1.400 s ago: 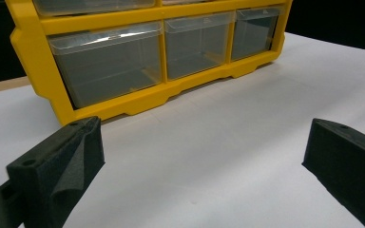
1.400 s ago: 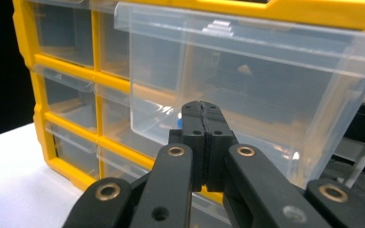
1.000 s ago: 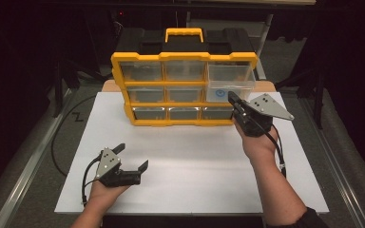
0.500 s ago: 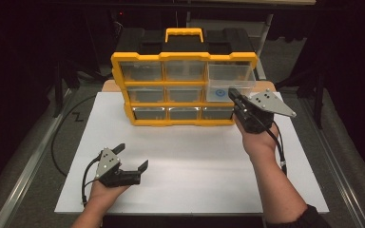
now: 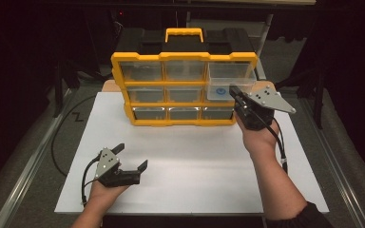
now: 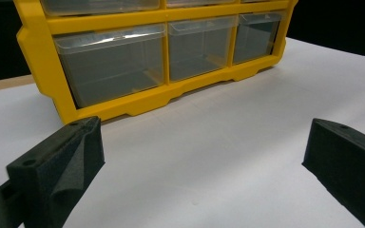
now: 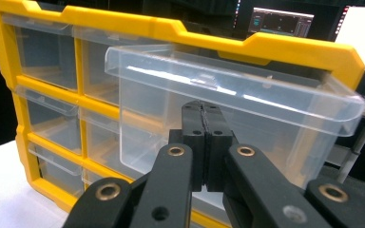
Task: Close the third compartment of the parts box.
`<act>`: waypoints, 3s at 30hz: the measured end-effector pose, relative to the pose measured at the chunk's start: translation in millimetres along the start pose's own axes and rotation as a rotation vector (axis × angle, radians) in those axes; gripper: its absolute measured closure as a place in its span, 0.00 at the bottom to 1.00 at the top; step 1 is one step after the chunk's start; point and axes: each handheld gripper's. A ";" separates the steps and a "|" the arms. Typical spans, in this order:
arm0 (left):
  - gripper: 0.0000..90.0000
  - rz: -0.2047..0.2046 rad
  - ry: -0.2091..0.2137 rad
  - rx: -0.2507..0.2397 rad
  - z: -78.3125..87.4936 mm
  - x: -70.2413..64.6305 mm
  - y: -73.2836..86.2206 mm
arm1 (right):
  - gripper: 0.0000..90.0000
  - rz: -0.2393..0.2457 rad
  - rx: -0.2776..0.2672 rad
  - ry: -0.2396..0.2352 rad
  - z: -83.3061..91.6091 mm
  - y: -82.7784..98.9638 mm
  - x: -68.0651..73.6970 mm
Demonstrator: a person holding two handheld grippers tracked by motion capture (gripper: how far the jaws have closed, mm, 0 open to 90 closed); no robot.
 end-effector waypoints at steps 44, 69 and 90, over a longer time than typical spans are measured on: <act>0.00 -0.014 0.004 -0.004 0.8 -0.2 0.0 | 1.00 -0.007 0.028 0.030 -24.0 4.8 -5.2; 0.00 -0.031 0.016 0.004 -0.3 -2.1 0.1 | 1.00 -0.019 0.047 0.065 -47.5 2.2 -11.6; 0.00 -0.040 0.027 0.009 -1.2 -3.0 0.4 | 1.00 -0.025 0.079 0.101 -69.8 -8.9 -21.1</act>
Point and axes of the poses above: each handheld gripper's, and its own axes: z roughly backward along the jaws, y roughly out of its underside, x roughly to its left, and after that the axes turned 8 degrees about x, right-handed
